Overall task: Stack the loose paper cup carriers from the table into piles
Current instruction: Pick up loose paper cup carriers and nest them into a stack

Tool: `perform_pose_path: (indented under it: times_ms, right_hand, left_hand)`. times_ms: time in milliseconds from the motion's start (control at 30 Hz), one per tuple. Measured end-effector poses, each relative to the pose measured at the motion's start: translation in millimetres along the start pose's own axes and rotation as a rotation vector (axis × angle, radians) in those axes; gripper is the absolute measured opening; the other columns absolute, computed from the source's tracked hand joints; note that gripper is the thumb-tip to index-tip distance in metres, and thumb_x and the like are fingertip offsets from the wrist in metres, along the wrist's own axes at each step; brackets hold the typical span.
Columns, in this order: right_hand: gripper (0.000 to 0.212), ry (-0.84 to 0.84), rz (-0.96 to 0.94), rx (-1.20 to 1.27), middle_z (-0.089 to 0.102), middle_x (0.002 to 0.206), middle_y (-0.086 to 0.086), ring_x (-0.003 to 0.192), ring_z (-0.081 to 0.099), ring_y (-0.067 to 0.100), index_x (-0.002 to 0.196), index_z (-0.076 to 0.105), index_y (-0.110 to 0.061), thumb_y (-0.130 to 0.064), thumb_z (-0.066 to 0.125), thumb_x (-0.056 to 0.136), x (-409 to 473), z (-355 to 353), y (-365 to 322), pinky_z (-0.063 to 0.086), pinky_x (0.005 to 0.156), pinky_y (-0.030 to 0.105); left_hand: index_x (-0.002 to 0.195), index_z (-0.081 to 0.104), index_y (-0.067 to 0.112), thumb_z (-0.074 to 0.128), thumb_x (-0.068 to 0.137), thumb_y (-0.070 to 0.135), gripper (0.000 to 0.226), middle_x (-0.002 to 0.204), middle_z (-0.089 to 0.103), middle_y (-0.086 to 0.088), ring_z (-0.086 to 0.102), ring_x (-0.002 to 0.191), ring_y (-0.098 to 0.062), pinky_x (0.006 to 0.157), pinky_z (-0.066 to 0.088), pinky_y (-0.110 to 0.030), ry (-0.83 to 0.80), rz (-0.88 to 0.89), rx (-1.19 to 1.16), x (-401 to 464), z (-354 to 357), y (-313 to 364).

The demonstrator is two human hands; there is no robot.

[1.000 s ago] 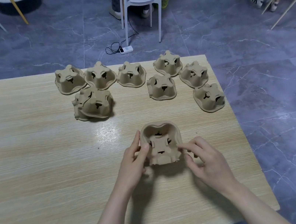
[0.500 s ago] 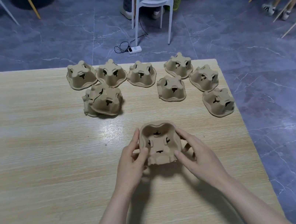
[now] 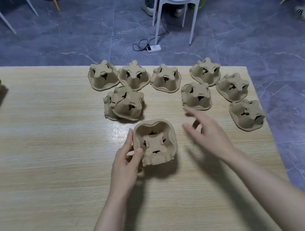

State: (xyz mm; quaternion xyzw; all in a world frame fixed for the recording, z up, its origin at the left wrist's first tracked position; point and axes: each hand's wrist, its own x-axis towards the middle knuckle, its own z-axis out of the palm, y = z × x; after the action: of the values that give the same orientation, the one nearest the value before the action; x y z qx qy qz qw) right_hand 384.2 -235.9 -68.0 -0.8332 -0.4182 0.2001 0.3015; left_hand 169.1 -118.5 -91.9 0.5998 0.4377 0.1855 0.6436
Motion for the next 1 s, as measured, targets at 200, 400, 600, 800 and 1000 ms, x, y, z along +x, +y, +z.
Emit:
perform_pose_path:
  times_ms: [200,400,600,800,1000]
  right_hand:
    - [0.061,0.002,0.079,-0.251,0.05,0.138,0.006,0.118,0.052,0.023,0.147,0.039,-0.025,-0.022,0.063,0.091,87,-40,44,0.043,0.096,0.038]
    - [0.066,-0.155,0.135,-0.392,0.042,0.145,0.01,0.131,0.044,0.03,0.151,0.03,-0.029,-0.023,0.061,0.093,128,-46,65,0.041,0.103,0.047]
    - [0.068,-0.227,0.141,-0.588,0.042,0.137,0.008,0.121,0.051,0.033,0.15,0.028,-0.031,-0.026,0.063,0.092,131,-41,64,0.046,0.09,0.044]
    - [0.095,-0.137,0.121,-0.522,0.047,0.116,0.008,0.111,0.052,0.029,0.153,0.019,-0.032,-0.028,0.078,0.079,111,-46,54,0.045,0.078,0.039]
    - [0.116,-0.115,0.132,-0.499,0.051,0.137,0.007,0.121,0.053,0.033,0.154,0.011,-0.034,-0.03,0.087,0.066,84,-56,42,0.049,0.084,0.042]
  left_hand:
    - [0.13,0.038,0.061,0.058,0.098,0.024,0.053,0.122,0.061,0.003,0.06,0.077,0.002,0.065,0.048,-0.02,-0.102,-0.045,-0.022,9,6,1]
    - [0.134,0.037,0.059,0.057,0.097,0.03,0.051,0.122,0.057,0.0,0.061,0.089,-0.008,0.061,0.047,-0.015,-0.141,-0.066,-0.017,16,15,6]
    - [0.133,0.037,0.056,0.055,0.098,0.026,0.05,0.12,0.057,0.003,0.063,0.088,0.005,0.065,0.05,-0.018,-0.155,-0.061,-0.024,20,16,8]
    - [0.14,0.037,0.05,0.055,0.098,0.024,0.052,0.121,0.056,-0.002,0.062,0.09,0.0,0.067,0.052,-0.017,-0.155,-0.079,-0.013,21,18,9]
    - [0.141,0.037,0.047,0.059,0.096,0.017,0.058,0.108,0.061,0.005,0.062,0.08,-0.014,0.067,0.051,-0.034,-0.251,-0.144,-0.099,15,34,16]
